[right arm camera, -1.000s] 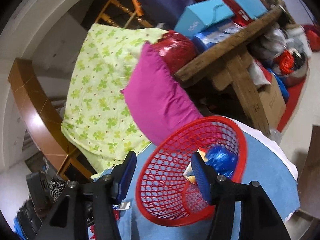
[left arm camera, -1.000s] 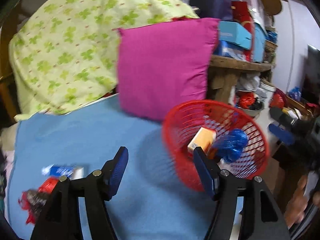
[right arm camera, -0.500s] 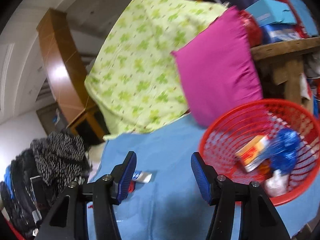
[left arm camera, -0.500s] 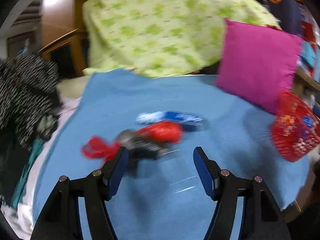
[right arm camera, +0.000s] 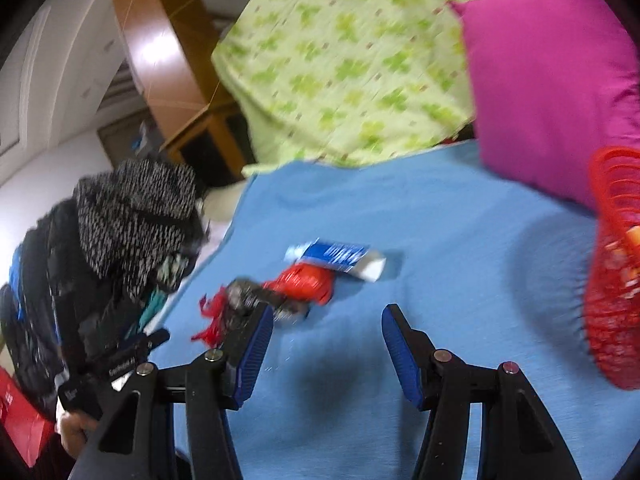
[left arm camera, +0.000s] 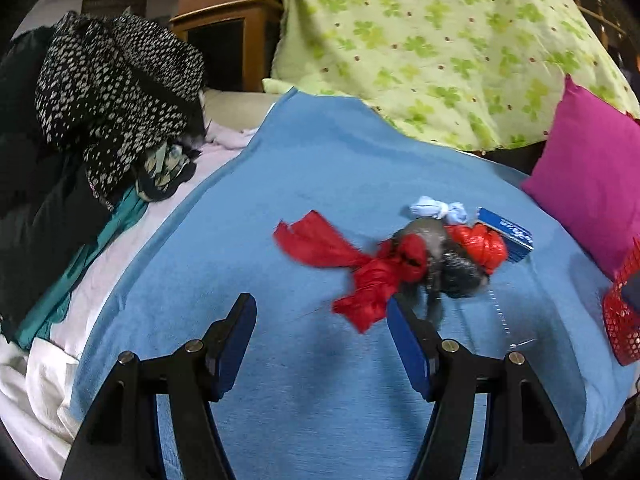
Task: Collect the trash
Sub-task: 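Move both open tools back over the remaining trash on the towel, then grasp the red ribbon bow with the left tool while the right tool grasps the clear tray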
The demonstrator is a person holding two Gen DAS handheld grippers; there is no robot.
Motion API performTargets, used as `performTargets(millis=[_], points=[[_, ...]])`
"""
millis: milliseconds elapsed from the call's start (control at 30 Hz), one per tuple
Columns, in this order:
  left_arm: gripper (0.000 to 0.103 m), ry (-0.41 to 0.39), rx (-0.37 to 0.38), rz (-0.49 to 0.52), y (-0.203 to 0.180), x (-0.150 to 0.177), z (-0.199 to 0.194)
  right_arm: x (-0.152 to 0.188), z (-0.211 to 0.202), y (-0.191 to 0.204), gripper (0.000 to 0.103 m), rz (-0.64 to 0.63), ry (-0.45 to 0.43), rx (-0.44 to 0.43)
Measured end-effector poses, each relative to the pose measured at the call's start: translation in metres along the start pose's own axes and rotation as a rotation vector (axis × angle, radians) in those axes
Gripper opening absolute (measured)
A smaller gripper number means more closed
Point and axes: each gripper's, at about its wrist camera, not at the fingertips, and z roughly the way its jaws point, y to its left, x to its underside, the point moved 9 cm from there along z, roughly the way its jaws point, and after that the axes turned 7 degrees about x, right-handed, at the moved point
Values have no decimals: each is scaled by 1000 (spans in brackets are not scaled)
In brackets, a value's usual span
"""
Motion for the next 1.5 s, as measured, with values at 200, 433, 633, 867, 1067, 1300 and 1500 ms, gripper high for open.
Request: performTargets(millis=[200, 433, 633, 867, 1067, 1300, 1500], points=[[69, 25, 18, -54, 9, 4, 6, 23, 38, 38, 61, -56, 89, -26], [69, 54, 10, -63, 14, 10, 10, 48, 77, 67, 61, -103, 178, -9], [69, 66, 0, -68, 20, 15, 11, 61, 103, 71, 61, -117, 221, 66], [69, 79, 3, -45, 13, 17, 14, 73, 114, 70, 50, -168, 254, 116], [69, 88, 18, -18, -2, 19, 18, 60, 91, 52, 50, -142, 210, 122], [69, 111, 44, 22, -20, 20, 28, 45, 70, 2, 50, -37, 209, 176], [69, 154, 79, 25, -33, 17, 47, 35, 51, -35, 50, 22, 181, 214]])
